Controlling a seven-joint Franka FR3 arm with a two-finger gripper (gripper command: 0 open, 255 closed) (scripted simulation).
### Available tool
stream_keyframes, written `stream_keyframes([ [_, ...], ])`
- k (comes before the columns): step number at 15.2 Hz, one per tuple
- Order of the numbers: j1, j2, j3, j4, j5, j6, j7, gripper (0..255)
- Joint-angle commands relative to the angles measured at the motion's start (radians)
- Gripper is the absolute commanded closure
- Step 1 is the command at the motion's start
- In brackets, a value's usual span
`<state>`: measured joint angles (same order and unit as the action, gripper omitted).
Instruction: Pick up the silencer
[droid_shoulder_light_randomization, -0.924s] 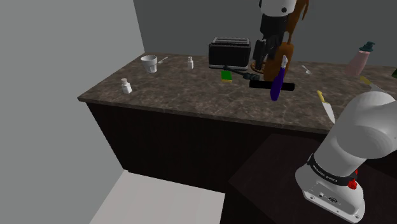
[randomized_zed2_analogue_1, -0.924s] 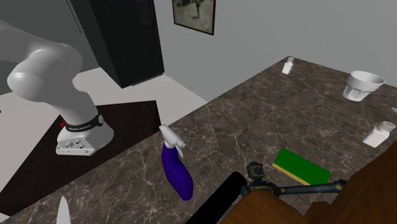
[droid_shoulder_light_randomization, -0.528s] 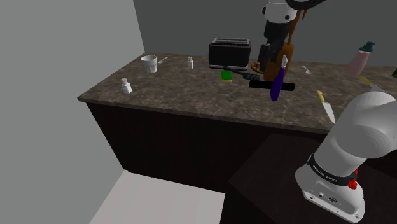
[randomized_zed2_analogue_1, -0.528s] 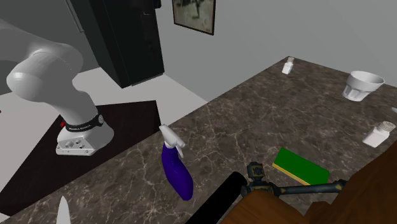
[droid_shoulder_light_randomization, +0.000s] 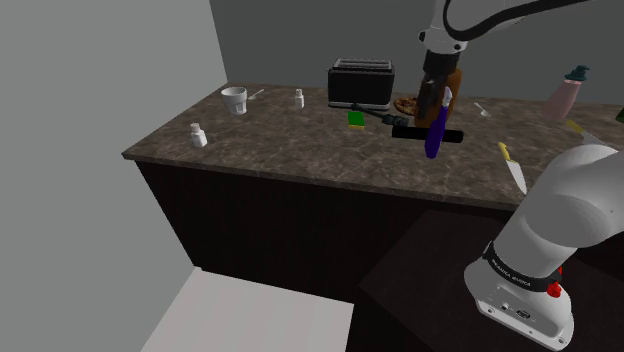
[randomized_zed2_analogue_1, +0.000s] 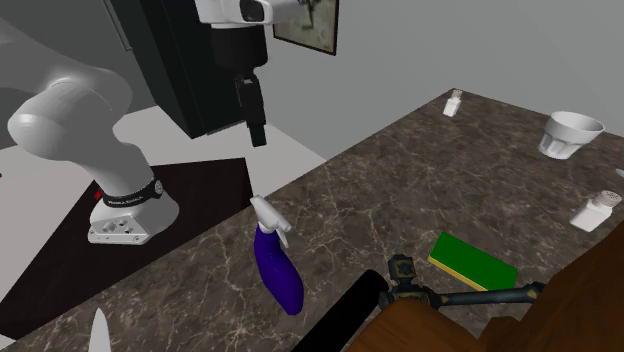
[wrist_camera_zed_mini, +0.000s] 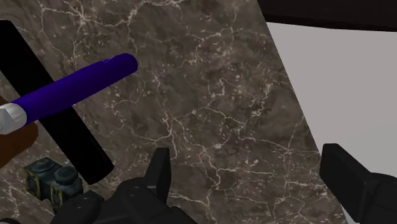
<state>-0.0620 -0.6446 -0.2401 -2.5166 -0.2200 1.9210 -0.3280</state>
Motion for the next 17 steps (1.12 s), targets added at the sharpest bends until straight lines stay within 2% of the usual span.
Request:
stream_keyframes([
  [1, -0.007, 0.046, -0.052, 0.0, -0.017, 0.051, -0.065, 0],
  [6, -0.008, 0.191, -0.18, 0.041, -0.024, 0.164, -0.227, 0],
  [10, 0.008, 0.334, -0.28, 0.1, 0.014, 0.248, -0.374, 0],
  [13, 0.024, 0.458, -0.35, 0.16, 0.08, 0.302, -0.502, 0],
  [17, 0.029, 0.646, -0.417, 0.261, 0.225, 0.351, -0.699, 0],
])
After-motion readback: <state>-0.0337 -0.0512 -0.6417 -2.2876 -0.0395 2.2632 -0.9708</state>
